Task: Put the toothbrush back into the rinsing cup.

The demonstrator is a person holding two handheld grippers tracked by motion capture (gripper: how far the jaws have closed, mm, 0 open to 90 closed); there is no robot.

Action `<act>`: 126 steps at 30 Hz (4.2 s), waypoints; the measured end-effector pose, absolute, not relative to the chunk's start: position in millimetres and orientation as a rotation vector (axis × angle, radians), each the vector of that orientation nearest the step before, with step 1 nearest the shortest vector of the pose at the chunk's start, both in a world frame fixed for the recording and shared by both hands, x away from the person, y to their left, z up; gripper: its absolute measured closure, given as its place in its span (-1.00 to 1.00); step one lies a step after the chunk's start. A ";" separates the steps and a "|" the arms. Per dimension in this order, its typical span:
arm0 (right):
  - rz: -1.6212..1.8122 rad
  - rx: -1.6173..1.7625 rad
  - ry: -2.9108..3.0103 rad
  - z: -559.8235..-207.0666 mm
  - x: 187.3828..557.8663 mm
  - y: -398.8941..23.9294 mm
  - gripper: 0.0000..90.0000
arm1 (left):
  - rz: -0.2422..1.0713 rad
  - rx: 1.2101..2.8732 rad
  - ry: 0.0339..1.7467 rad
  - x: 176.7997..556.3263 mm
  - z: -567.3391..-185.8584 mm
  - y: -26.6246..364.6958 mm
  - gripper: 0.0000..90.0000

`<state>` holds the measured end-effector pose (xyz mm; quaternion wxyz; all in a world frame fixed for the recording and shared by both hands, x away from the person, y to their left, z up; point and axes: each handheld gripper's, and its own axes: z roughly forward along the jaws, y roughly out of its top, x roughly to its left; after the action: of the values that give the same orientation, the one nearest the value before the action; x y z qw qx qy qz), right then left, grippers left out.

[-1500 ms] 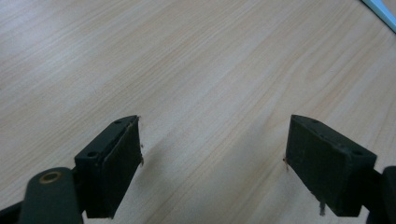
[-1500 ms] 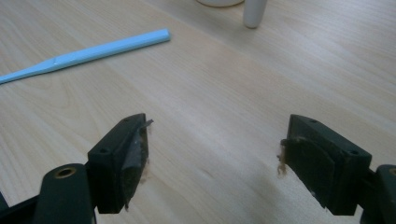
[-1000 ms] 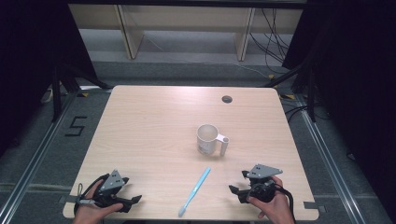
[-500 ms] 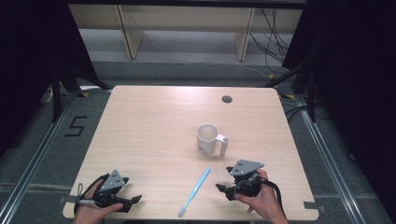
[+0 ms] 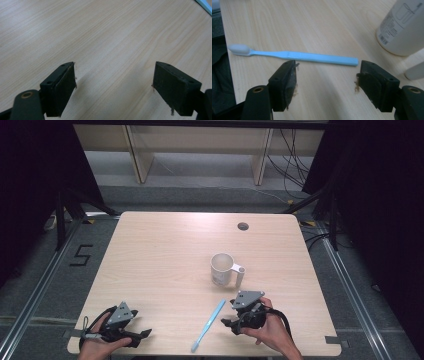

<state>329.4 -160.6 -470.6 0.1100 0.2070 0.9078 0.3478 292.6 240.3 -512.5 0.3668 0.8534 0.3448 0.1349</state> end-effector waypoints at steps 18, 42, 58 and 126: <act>0.871 0.381 2.842 -474.7 331.3 -118.8 -0.24 | 0.346 2.193 0.888 292.5 -512.4 240.3 -0.61; 0.674 0.150 2.929 -484.3 346.3 -94.7 -0.16 | 0.346 2.196 0.883 292.7 -511.9 240.3 -0.60; 0.635 0.147 2.959 -487.6 350.4 -94.5 0.13 | 0.346 2.196 0.881 292.8 -511.7 240.5 -0.60; 0.084 0.316 3.108 -476.6 359.1 -69.0 0.75 | 0.341 2.200 0.872 292.9 -511.3 240.3 -0.60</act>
<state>359.1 -69.0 -476.6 0.0083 0.1012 0.9945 0.0267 292.9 240.3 -511.3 0.3665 0.8562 0.3392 0.1327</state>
